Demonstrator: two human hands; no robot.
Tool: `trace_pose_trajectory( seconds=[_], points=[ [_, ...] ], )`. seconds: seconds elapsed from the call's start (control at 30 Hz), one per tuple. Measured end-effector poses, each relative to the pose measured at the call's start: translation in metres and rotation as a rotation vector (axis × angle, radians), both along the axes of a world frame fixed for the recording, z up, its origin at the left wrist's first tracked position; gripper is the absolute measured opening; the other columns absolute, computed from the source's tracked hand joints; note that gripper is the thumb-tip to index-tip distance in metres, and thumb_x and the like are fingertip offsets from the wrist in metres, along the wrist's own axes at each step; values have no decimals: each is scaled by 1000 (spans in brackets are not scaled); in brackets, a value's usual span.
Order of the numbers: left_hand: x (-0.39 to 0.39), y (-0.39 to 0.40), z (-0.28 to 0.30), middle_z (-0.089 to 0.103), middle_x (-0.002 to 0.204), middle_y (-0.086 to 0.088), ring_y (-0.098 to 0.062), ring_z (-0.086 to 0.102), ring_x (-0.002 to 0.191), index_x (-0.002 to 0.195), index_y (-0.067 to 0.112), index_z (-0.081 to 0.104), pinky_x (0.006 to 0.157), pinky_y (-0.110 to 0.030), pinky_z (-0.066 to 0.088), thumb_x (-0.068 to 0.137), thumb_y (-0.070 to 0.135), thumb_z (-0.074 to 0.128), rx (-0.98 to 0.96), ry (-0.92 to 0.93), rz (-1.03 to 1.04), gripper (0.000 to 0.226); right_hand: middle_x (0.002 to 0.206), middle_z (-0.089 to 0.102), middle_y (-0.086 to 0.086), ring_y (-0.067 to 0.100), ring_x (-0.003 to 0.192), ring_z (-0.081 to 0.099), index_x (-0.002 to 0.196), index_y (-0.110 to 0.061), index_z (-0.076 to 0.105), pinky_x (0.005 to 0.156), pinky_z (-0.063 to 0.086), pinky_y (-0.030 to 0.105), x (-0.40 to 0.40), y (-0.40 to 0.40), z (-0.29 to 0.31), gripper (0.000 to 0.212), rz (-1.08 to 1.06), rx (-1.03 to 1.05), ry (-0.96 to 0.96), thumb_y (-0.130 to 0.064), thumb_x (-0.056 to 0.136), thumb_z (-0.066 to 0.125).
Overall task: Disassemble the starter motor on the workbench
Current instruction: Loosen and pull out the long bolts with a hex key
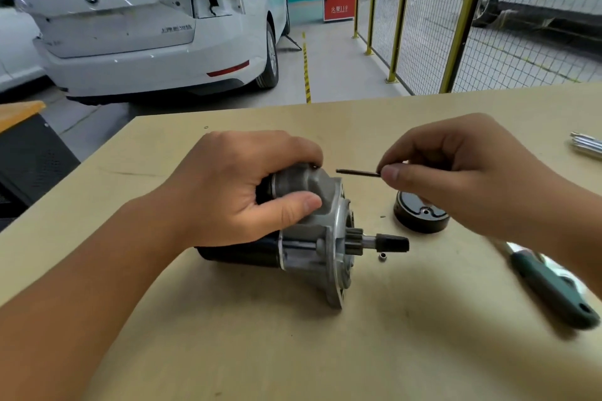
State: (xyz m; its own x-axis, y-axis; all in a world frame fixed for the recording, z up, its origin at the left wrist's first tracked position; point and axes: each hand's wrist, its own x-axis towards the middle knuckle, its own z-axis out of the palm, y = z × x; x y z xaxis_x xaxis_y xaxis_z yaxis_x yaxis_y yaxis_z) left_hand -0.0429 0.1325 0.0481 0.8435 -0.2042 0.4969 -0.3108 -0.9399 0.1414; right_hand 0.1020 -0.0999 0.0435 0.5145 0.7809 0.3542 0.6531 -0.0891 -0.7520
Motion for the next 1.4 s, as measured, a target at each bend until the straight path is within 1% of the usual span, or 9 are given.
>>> trace_pose_trajectory(
  seconds=[0.13,0.27,0.47,0.53,0.6,0.73,1.03,1.2,1.4],
  points=[
    [-4,-24,-4,65,82,6,-25,58,71,103,21,68,61,-41,49,85,38,43,40,-71,185,35,67,71,13,37,66,65,80,-24,79,65,56,54,2,-13,0,11,6,-42,15,-32,82,71],
    [-3,-28,-10,65,80,0,-28,57,69,99,14,70,57,-42,47,90,33,39,69,-142,216,37,61,66,10,17,47,51,81,-26,79,44,42,24,-9,-26,0,9,220,-116,13,-29,84,71],
    [-4,-24,-14,73,100,-2,-31,66,87,116,13,71,68,-45,52,97,33,41,90,-152,193,41,55,64,-4,4,44,48,76,-21,77,46,37,14,-21,-22,-9,15,204,-138,-76,-16,90,75],
    [-6,-19,-13,73,111,-2,-30,67,97,127,12,69,76,-46,53,99,37,45,104,-123,164,44,52,62,-3,10,42,49,76,-19,77,42,38,19,-23,-21,-11,15,187,-123,-2,-12,88,75],
    [-12,-13,-14,70,122,-4,-30,64,104,138,11,62,84,-48,52,98,45,50,146,-83,143,54,47,51,-1,16,38,38,77,-11,76,40,31,19,-22,-21,-12,8,208,-134,274,-14,84,78],
    [-28,-6,-28,57,145,-7,-34,56,123,153,12,49,97,-59,46,91,58,63,100,-66,145,79,51,35,5,14,41,22,85,9,63,46,24,17,-20,-22,-16,31,268,-252,740,-18,79,79],
    [-31,-16,-35,57,144,-3,-31,53,128,150,17,53,101,-62,44,83,58,72,-93,-95,163,81,51,39,7,18,45,26,82,2,71,45,26,21,-31,-24,-20,34,190,-157,559,-31,74,77],
    [-31,-16,-37,55,146,-1,-31,52,128,152,17,50,100,-62,44,84,60,69,-62,-96,179,83,54,41,6,13,40,24,78,-6,72,42,26,16,-38,-26,-17,18,172,-176,854,-22,71,78],
    [-30,-14,-38,55,146,-2,-31,52,126,153,16,49,99,-61,44,85,60,68,-35,-105,177,83,52,42,5,14,40,25,78,-1,69,42,25,16,-43,-24,-15,13,109,-197,808,-10,86,73]
  ],
)
